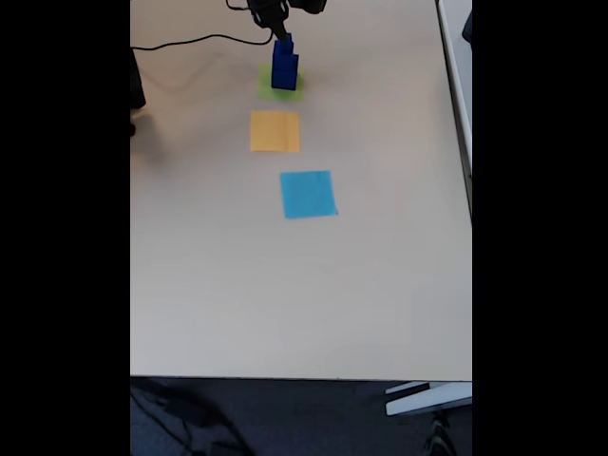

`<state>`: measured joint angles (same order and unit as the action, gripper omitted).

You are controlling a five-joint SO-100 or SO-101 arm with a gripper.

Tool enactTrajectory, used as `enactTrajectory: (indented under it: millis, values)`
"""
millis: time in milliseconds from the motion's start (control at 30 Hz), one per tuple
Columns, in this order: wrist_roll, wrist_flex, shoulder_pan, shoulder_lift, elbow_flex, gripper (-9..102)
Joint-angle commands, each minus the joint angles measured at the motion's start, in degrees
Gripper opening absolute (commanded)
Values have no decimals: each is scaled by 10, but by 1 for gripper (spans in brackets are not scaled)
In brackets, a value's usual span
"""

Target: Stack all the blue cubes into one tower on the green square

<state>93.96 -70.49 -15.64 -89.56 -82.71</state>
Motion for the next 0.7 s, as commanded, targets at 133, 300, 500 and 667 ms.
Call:
enactTrajectory:
  millis: [133,300,500,667]
  values:
    - [-7,-3,-2,0,47,0]
    - [-8,-3,-4,9,61,1]
    - [-6,-3,-6,13,64,0]
    - [-7,-3,-9,17,64,0]
